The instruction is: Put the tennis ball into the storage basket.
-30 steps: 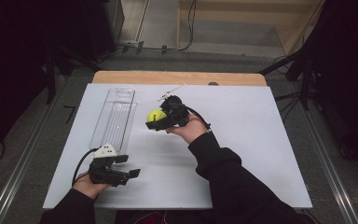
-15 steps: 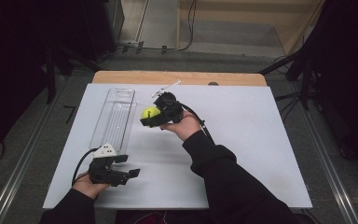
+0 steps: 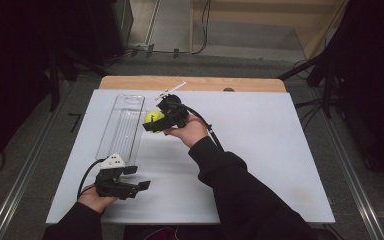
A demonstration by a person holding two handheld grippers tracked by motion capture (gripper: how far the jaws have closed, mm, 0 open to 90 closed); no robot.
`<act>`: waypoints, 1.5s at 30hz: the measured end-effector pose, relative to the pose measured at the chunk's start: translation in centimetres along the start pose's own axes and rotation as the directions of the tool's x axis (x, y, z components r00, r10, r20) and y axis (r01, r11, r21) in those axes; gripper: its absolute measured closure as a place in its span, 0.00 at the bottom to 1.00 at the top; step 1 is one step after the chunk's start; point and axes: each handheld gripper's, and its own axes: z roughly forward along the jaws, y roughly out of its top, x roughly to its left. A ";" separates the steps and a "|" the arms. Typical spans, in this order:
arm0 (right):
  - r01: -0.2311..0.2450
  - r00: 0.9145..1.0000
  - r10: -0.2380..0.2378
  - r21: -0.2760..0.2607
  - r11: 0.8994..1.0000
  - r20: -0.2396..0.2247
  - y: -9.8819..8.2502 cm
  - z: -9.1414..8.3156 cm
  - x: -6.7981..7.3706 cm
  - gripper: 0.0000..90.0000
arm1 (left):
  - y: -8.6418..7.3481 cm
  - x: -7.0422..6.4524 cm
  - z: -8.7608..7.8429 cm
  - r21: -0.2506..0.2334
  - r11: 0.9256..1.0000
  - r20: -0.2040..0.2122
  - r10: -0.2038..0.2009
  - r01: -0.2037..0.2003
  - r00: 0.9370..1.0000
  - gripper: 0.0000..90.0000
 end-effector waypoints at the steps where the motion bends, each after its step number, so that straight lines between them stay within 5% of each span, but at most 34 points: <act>1: 0.002 1.000 -0.002 0.001 1.000 0.002 0.3 0.1 0.2 0.26 | 0.0 0.0 0.0 0.000 1.000 -0.001 0.001 -0.001 1.000 0.23; 45: 0.018 1.000 -0.018 -0.005 1.000 0.005 5.9 5.0 2.9 0.26 | 0.0 0.0 -0.1 -0.005 1.000 0.005 0.005 -0.005 1.000 0.23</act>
